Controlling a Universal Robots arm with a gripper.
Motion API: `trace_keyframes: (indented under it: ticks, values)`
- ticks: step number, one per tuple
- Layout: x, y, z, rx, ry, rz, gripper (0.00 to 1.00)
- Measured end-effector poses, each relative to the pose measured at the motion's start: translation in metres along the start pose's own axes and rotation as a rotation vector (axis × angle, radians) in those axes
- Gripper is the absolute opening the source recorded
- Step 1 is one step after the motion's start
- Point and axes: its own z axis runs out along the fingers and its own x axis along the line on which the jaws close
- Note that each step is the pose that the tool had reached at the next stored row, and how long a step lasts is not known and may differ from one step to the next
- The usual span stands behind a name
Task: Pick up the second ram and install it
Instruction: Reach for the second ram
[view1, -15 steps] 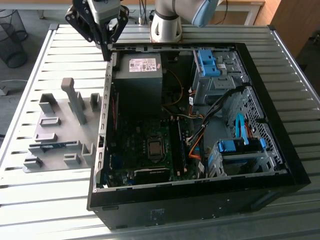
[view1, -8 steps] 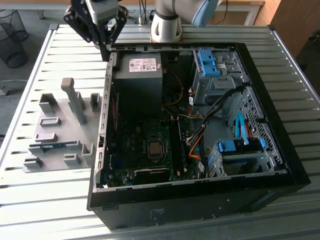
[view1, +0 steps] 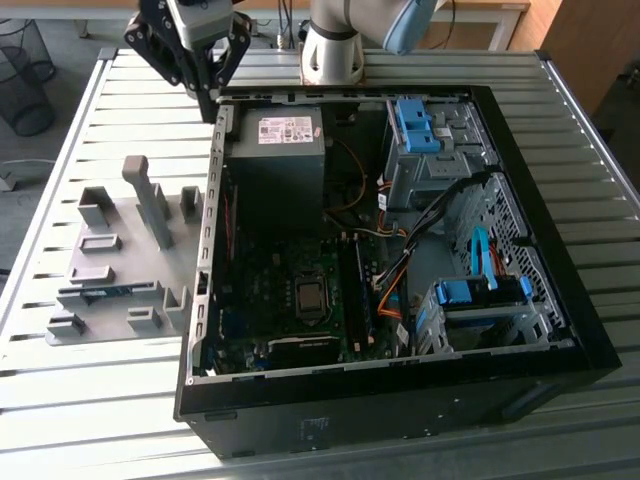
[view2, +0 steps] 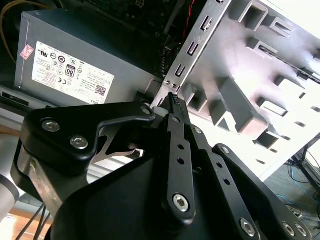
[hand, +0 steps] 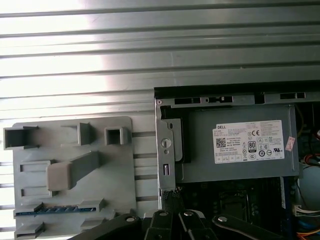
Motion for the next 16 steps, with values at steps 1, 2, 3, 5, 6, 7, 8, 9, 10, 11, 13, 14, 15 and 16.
trace_keyframes:
  ticks: [1,2,3,5,6,7,8,9,10,11,13,14,15,16]
  values:
    - [0.0003,0.0000,0.0001,0.0000,0.0000,0.000,0.10]
    - [0.0007,-0.0001,0.0001,0.0000,0.0001,0.000,0.10]
    - [0.0011,-0.0001,0.0002,0.0000,0.0000,0.000,0.10]
    - [0.0023,-0.0002,0.0004,0.0001,0.0001,0.000,0.10]
    - [0.0029,-0.0002,0.0005,0.0000,0.0001,0.000,0.10]
    - [0.0034,-0.0003,0.0007,0.0000,0.0001,0.000,0.10]
    - [0.0039,-0.0003,0.0008,0.0000,0.0001,0.000,0.10]
    - [0.0043,-0.0004,0.0008,0.0000,0.0002,0.000,0.10]
    - [0.0048,-0.0004,0.0009,0.0000,0.0002,0.000,0.10]
    - [0.0052,-0.0004,0.0010,0.0000,0.0003,0.000,0.10]
    - [0.0061,-0.0005,0.0012,0.0000,0.0003,0.000,0.10]
    - [0.0065,-0.0005,0.0012,0.0001,0.0004,0.000,0.10]
    - [0.0070,-0.0006,0.0013,0.0000,0.0004,0.000,0.10]
    - [0.0074,-0.0006,0.0014,0.0001,0.0004,0.000,0.10]
